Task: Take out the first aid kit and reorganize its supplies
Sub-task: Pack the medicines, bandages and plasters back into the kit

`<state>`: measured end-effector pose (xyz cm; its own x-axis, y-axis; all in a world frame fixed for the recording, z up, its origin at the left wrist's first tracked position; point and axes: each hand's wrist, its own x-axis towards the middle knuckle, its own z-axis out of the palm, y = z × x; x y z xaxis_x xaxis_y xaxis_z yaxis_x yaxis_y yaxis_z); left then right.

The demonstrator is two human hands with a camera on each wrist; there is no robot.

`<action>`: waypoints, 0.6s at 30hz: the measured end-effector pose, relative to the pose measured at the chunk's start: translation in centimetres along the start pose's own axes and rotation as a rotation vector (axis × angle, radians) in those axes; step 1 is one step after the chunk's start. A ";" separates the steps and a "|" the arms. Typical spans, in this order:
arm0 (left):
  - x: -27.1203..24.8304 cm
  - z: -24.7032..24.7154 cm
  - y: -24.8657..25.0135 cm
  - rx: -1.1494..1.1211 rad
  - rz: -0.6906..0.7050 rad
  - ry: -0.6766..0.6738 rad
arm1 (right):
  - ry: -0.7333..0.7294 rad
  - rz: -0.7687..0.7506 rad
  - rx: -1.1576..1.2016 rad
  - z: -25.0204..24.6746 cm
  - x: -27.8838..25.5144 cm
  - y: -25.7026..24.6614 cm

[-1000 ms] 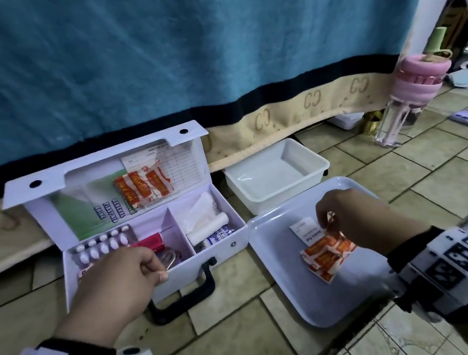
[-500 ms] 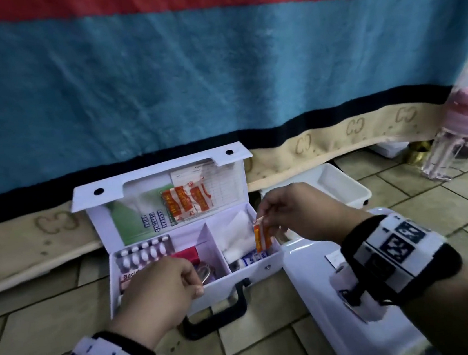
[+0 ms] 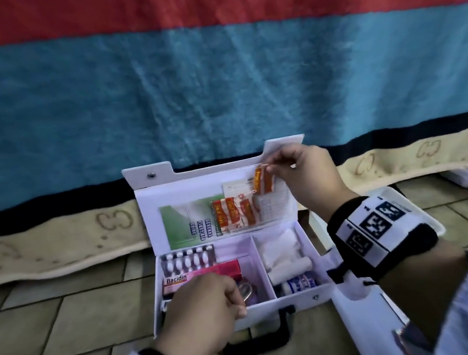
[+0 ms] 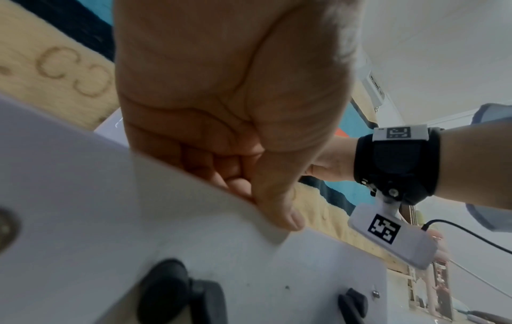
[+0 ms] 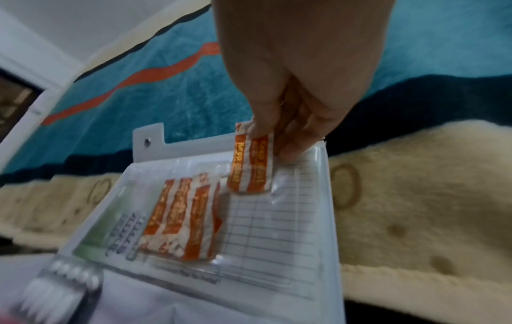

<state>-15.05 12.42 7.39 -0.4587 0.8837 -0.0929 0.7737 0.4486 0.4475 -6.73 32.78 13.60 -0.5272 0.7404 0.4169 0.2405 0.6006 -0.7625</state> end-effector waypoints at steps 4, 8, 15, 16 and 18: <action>0.1 -0.1 -0.2 -0.016 0.018 -0.001 | -0.065 -0.159 -0.192 0.2 0.1 0.2; 0.3 -0.1 -0.2 -0.023 0.009 -0.032 | -0.112 -0.261 -0.377 -0.1 0.4 0.1; 0.2 -0.1 -0.2 -0.041 0.000 -0.021 | -0.150 -0.238 -0.427 0.2 -0.3 0.1; 0.2 -0.1 -0.2 -0.045 -0.001 -0.021 | -0.162 -0.228 -0.431 0.2 -0.4 0.2; 0.1 -0.1 -0.2 -0.048 0.000 -0.017 | -0.189 -0.193 -0.442 0.1 -0.2 0.0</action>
<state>-15.25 12.45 7.36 -0.4506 0.8862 -0.1079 0.7518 0.4418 0.4895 -6.73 32.59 13.42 -0.7241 0.5610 0.4013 0.4244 0.8210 -0.3820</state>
